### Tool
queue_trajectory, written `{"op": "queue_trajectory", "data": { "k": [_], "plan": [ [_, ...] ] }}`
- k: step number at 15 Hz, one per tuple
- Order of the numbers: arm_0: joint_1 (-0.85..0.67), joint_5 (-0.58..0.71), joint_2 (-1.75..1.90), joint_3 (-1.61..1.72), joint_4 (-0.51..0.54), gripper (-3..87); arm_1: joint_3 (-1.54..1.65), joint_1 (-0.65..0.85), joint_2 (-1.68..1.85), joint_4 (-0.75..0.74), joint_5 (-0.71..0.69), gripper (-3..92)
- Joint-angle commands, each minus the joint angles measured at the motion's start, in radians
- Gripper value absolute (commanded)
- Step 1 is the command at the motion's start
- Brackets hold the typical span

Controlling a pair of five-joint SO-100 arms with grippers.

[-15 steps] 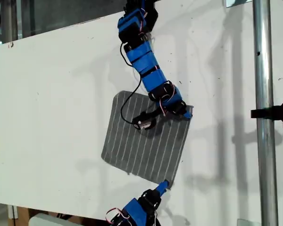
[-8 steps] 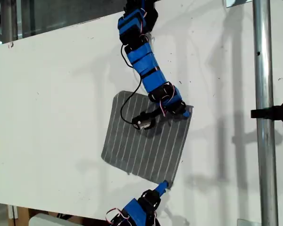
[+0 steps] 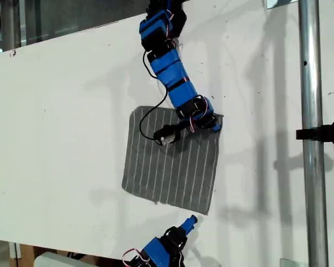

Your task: Grasp corners of a towel and fold twice.

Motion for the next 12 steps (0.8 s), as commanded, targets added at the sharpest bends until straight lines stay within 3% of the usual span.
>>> {"op": "queue_trajectory", "data": {
  "k": [1, 6, 11, 12],
  "plan": [
    [-0.012, 0.015, 0.021, -0.009, -0.006, 11.3, 0.04, -0.02, 0.023, 0.044, 0.015, 19.5],
    [0.0, 0.002, 0.021, -0.008, -0.005, 10.9, 0.04, -0.023, 0.037, -0.009, -0.002, -0.2],
    [-0.035, -0.005, 0.02, -0.011, 0.009, 9.4, 0.04, -0.025, 0.092, -0.017, -0.018, -0.2],
    [-0.075, 0.025, -0.009, -0.04, 0.011, 5.8, 0.043, -0.025, 0.092, -0.021, -0.018, -0.2]
  ]
}}
